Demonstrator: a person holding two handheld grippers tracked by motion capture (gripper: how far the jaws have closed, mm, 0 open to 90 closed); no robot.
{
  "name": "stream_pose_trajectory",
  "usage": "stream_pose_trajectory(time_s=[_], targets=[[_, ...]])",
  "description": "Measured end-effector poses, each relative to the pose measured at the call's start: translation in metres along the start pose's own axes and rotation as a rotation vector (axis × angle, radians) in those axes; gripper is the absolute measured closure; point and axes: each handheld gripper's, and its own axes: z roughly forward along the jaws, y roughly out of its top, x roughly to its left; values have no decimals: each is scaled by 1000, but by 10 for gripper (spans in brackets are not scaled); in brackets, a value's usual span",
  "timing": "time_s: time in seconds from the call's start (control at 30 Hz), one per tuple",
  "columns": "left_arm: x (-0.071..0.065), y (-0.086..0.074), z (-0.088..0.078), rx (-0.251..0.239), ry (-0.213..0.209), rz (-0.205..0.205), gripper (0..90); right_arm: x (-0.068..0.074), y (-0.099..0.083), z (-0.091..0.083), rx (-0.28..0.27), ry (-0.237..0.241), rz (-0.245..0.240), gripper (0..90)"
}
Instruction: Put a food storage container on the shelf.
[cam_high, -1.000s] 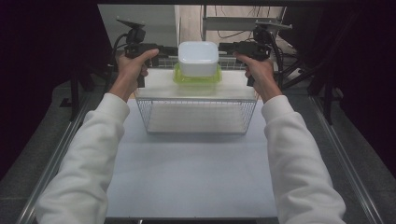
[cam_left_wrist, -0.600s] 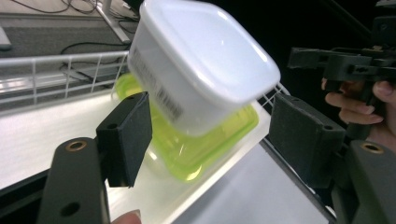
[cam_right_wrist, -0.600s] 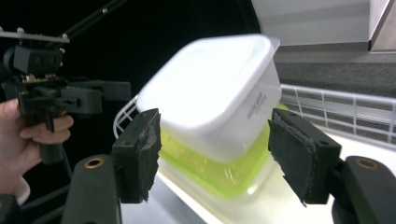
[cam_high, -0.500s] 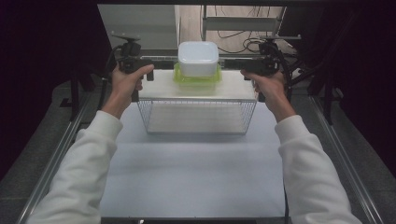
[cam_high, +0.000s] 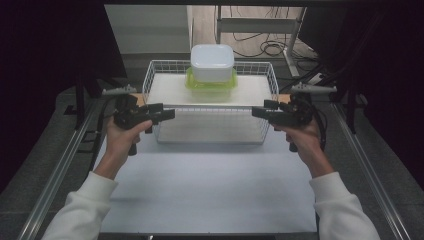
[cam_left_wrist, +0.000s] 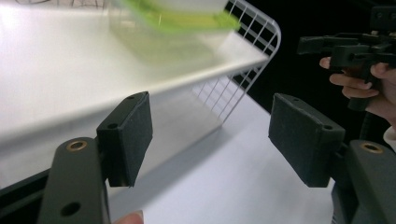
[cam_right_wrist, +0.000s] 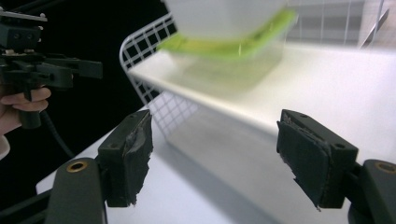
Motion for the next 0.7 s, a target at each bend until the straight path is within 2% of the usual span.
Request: stream_pose_trajectory(time_s=[0.17, 0.3, 0.4, 0.5, 0.53, 0.63, 0.7], targets=[[-1, -41, -1, 29, 54, 9, 306, -1, -47, -6, 35, 7, 17, 268], [-5, -71, 5, 94, 76, 33, 302, -6, -78, -6, 82, -11, 28, 268], [-6, -89, 7, 139, 81, 36, 299, -10, -100, -6, 115, -27, 44, 268], [-4, -108, 8, 154, 92, 32, 300, -14, -120, -7, 137, -38, 71, 268], [-3, -116, 10, 177, 96, 29, 300, -16, -127, -7, 156, -42, 77, 268], [1, -132, 13, 223, 118, 37, 297, -19, -143, -3, 197, -72, 86, 268], [2, -135, 15, 240, 125, 39, 293, -21, -151, 1, 219, -82, 92, 268]])
